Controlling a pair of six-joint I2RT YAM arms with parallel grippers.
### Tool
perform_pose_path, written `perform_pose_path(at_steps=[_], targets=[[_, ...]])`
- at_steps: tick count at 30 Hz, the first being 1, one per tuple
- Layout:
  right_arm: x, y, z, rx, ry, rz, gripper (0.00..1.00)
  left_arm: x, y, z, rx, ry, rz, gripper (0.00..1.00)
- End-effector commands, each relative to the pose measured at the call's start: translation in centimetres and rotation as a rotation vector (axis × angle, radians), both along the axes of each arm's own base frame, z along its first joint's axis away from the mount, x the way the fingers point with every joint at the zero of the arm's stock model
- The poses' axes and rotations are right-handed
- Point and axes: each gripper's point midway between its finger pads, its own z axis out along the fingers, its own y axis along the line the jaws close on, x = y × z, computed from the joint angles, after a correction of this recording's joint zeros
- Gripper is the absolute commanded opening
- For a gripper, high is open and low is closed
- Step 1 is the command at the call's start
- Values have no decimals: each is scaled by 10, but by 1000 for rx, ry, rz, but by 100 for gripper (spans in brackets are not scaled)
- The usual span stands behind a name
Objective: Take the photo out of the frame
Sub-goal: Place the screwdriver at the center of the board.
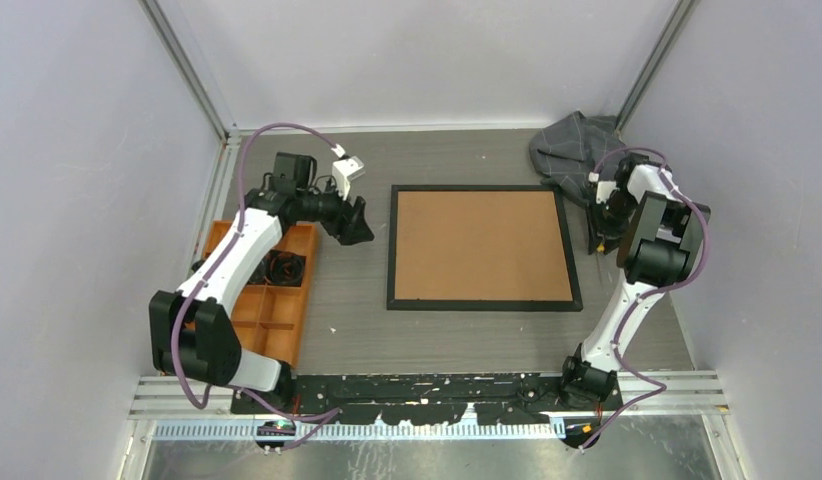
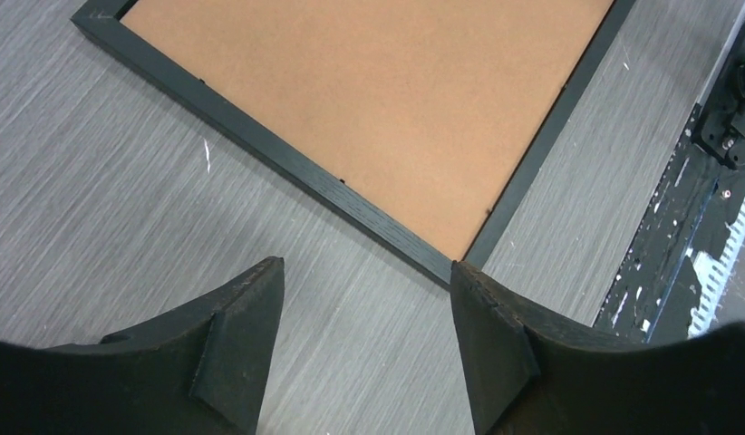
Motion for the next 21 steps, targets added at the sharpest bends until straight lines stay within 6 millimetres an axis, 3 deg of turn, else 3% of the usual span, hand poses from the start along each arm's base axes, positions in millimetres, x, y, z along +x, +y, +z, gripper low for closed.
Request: perform_pose_path(at_steps=[1,5,11,14,17,18,21], targets=[[31,-8,9,-48,-147,-60,47,-14,9,17,25,-72,-14,71],[31,-9,9,-64,-179,-61,58,-15,14,21,47,-107,4,77],[34,-12,34,-100,-268,-18,73,-18,21,23,75,-139,21,93],[35,-11,58,-117,-320,19,86,-23,22,24,80,-163,0,97],[36,-10,84,-146,-390,73,88,-29,20,25,81,-200,-49,100],[36,-8,93,-155,-416,90,99,-32,19,26,95,-241,-80,100],[33,5,120,-155,-513,164,100,-42,12,25,138,-338,-179,100]])
